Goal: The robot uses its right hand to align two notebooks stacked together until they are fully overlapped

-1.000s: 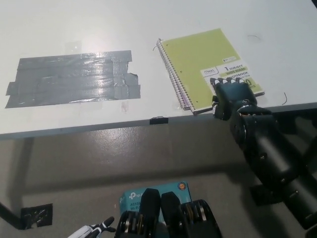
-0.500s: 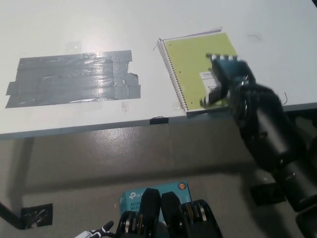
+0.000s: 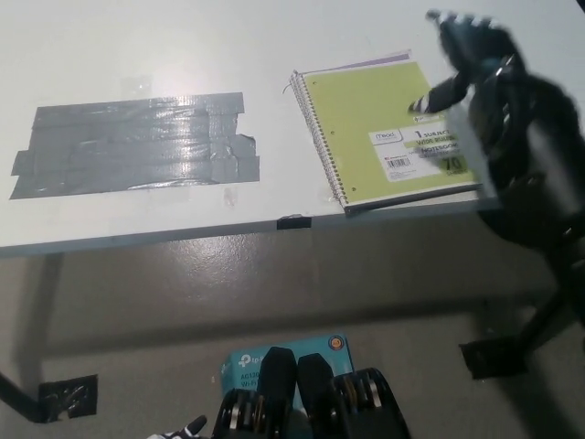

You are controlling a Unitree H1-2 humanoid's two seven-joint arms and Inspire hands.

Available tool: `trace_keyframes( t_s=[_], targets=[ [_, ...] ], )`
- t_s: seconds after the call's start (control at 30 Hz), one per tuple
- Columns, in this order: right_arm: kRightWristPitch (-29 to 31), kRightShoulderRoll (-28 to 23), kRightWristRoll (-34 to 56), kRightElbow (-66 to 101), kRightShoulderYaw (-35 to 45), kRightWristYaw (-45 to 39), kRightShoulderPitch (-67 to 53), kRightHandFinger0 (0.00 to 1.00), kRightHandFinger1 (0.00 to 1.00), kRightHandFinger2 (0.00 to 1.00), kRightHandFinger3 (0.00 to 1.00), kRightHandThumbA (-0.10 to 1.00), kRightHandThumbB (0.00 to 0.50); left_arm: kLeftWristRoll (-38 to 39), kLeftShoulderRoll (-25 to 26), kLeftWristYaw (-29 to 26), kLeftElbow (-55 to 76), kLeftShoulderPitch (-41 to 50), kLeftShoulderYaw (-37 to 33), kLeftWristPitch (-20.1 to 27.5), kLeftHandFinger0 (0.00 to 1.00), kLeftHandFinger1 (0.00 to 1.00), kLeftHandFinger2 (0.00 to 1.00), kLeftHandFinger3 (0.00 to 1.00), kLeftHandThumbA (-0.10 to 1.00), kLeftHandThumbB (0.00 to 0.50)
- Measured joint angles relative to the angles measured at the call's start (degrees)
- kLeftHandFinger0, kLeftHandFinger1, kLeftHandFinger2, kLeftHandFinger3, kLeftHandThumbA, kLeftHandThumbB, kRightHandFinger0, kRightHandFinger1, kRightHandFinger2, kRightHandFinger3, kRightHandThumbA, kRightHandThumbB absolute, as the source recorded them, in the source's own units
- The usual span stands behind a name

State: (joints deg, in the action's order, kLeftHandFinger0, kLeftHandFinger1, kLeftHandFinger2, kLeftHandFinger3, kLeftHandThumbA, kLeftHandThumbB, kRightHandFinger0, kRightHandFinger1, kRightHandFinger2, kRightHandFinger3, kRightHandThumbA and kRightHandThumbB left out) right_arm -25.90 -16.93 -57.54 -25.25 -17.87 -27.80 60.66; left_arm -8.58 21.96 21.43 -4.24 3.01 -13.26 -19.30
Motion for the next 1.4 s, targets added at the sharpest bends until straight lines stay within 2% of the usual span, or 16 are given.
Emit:
trace_keyframes(
  t_s=[0.17, 0.43, 0.5, 0.53, 0.57, 0.63, 0.7, 0.77, 0.83, 0.87, 0.93, 1.03, 1.13, 1.2, 1.33, 1.4],
  targets=[
    [0.3, -3.1, 2.5, 9.6, 1.6, -0.9, -0.2, 1.0, 1.0, 1.0, 1.0, 1.0, 0.5, 0.0, 0.0, 0.0, 0.0, 0.8, 0.1, 0.2, 0.25, 0.29, 0.32, 0.75, 1.0, 0.5],
    [0.0, -5.3, 5.1, 27.6, 9.7, -3.7, -8.3, 1.0, 1.0, 1.0, 1.0, 1.0, 0.497, 0.0, -0.1, 0.0, 0.0, 1.4, 0.3, 0.2, 0.33, 0.36, 0.44, 0.79, 1.0, 0.5],
    [0.0, -5.3, 5.7, 31.8, 12.9, -4.5, -12.1, 1.0, 1.0, 1.0, 1.0, 1.0, 0.408, 0.0, -0.1, 0.0, 0.0, 1.5, 0.3, 0.2, 0.36, 0.39, 0.47, 0.78, 1.0, 0.5],
    [0.0, -5.3, 5.9, 33.8, 14.5, -4.8, -13.6, 1.0, 1.0, 1.0, 1.0, 1.0, 0.408, 0.0, -0.1, 0.0, 0.0, 1.5, 0.3, 0.2, 0.35, 0.37, 0.45, 0.79, 1.0, 0.5],
    [0.0, -5.4, 6.5, 36.5, 17.0, -5.4, -16.4, 1.0, 1.0, 1.0, 1.0, 1.0, 0.455, 0.0, -0.1, 0.0, 0.0, 1.5, 0.3, 0.2, 0.39, 0.38, 0.46, 0.8, 1.0, 0.5],
    [0.0, -5.4, 7.1, 40.8, 21.4, -6.2, -21.3, 1.0, 1.0, 1.0, 1.0, 1.0, 0.408, 0.1, -0.2, 0.0, 0.0, 1.6, 0.3, 0.2, 0.36, 0.37, 0.47, 0.79, 1.0, 0.5],
    [0.0, -5.4, 7.8, 44.7, 26.0, -6.6, -26.8, 1.0, 1.0, 1.0, 1.0, 1.0, 0.415, 0.1, -0.2, 0.0, 0.0, 1.8, 0.4, 0.2, 0.34, 0.37, 0.48, 0.8, 1.0, 0.5],
    [0.0, -5.3, 8.9, 48.5, 31.6, -6.8, -34.4, 1.0, 1.0, 1.0, 1.0, 1.0, 0.432, 0.1, -0.2, 0.0, 0.0, 1.9, 0.5, 0.2, 0.44, 0.44, 0.53, 0.83, 1.0, 0.5],
    [0.0, -5.1, 10.2, 51.5, 36.4, -6.7, -41.8, 1.0, 1.0, 1.0, 1.0, 1.0, 0.449, 0.2, -0.2, 0.0, 0.0, 2.1, 0.6, 0.4, 0.44, 0.43, 0.52, 0.84, 1.0, 0.5],
    [0.0, -4.9, 10.9, 52.3, 38.7, -6.5, -46.1, 1.0, 1.0, 1.0, 1.0, 1.0, 0.484, 0.2, -0.2, 0.0, 0.0, 2.3, 0.7, 0.4, 0.44, 0.44, 0.55, 0.85, 1.0, 0.5],
    [0.2, -3.9, 12.2, 53.0, 42.1, -5.6, -53.8, 1.0, 1.0, 1.0, 1.0, 1.0, 0.467, 0.3, -0.2, 0.0, 0.0, 2.4, 1.0, 0.8, 0.39, 0.44, 0.55, 0.87, 1.0, 0.5],
    [0.8, -0.7, 14.7, 52.4, 45.4, -2.7, -63.5, 1.0, 1.0, 1.0, 1.0, 1.0, 0.408, 0.6, -0.2, 0.0, 0.5, 3.1, 1.7, 1.2, 0.46, 0.53, 0.65, 0.92, 1.0, 0.49],
    [2.4, 2.6, 16.7, 49.4, 45.4, 0.3, -68.1, 1.0, 1.0, 1.0, 1.0, 1.0, 0.358, 0.6, -0.1, 0.0, 0.9, 3.7, 2.0, 1.3, 0.45, 0.53, 0.62, 0.92, 1.0, 0.492],
    [3.6, 4.4, 17.9, 46.0, 44.9, 2.3, -69.3, 1.0, 1.0, 1.0, 1.0, 1.0, 0.395, 0.6, -0.2, 0.0, 1.2, 3.7, 2.1, 1.4, 0.43, 0.51, 0.6, 0.92, 1.0, 0.486],
    [7.1, 6.6, 21.1, 37.8, 43.9, 6.5, -68.9, 1.0, 1.0, 1.0, 1.0, 1.0, 0.421, 0.7, -0.5, 0.0, 1.2, 3.8, 2.8, 1.7, 0.38, 0.49, 0.58, 0.89, 1.0, 0.5],
    [9.1, 7.2, 23.2, 32.9, 43.3, 8.1, -68.3, 1.0, 1.0, 1.0, 1.0, 1.0, 0.402, 0.9, -1.1, -0.1, 1.1, 4.1, 3.9, 2.1, 0.36, 0.47, 0.57, 0.87, 1.0, 0.5]
  ],
)
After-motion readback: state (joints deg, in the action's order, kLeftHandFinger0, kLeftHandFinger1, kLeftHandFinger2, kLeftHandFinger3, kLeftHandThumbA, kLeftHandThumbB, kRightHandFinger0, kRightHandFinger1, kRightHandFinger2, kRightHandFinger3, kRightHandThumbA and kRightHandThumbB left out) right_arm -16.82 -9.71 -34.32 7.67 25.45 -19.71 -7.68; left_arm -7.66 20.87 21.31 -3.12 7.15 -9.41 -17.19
